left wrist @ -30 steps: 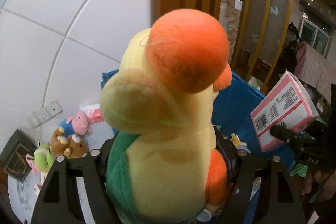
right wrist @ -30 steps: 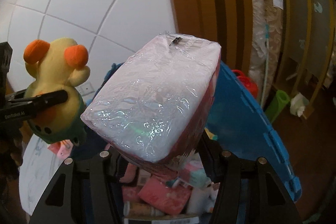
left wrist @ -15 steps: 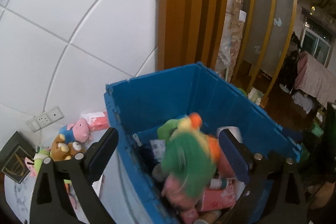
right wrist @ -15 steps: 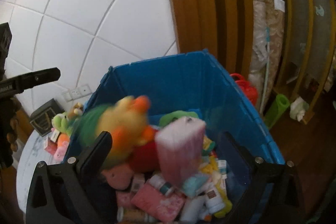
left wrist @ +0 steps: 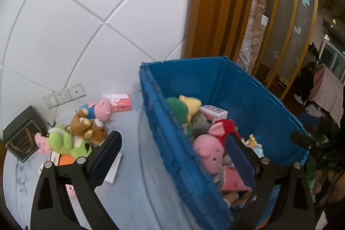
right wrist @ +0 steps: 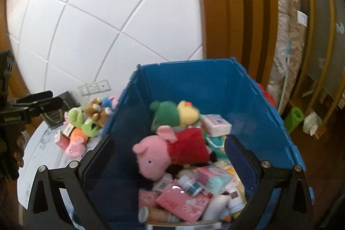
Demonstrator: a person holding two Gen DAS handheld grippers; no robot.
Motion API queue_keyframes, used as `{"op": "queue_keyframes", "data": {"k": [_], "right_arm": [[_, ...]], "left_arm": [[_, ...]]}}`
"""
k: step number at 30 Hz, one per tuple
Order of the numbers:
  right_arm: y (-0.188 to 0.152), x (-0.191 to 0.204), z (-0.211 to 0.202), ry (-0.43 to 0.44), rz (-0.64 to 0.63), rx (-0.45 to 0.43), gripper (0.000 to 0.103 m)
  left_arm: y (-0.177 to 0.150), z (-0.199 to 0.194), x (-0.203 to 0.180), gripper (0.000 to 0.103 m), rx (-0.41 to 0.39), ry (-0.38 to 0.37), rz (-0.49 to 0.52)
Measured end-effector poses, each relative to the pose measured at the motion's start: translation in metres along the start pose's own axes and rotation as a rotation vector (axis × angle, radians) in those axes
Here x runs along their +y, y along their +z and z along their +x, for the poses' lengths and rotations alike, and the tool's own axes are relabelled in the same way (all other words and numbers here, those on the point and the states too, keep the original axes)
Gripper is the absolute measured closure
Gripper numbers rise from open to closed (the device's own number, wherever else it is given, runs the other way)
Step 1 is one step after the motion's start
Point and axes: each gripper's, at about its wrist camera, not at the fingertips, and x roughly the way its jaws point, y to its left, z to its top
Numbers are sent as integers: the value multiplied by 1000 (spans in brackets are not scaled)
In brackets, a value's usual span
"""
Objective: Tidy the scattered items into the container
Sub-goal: 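Move both tools back over the toy pile on the table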
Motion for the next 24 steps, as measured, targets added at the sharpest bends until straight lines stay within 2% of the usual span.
{"op": "queue_keyframes", "data": {"k": [12, 24], "right_arm": [[-6, 102, 5, 82, -103, 11, 0], [-24, 213, 39, 163, -199, 65, 0]], "left_arm": [[-61, -55, 97, 6, 13, 113, -102], [-126, -88, 206, 6, 73, 261, -215]]}}
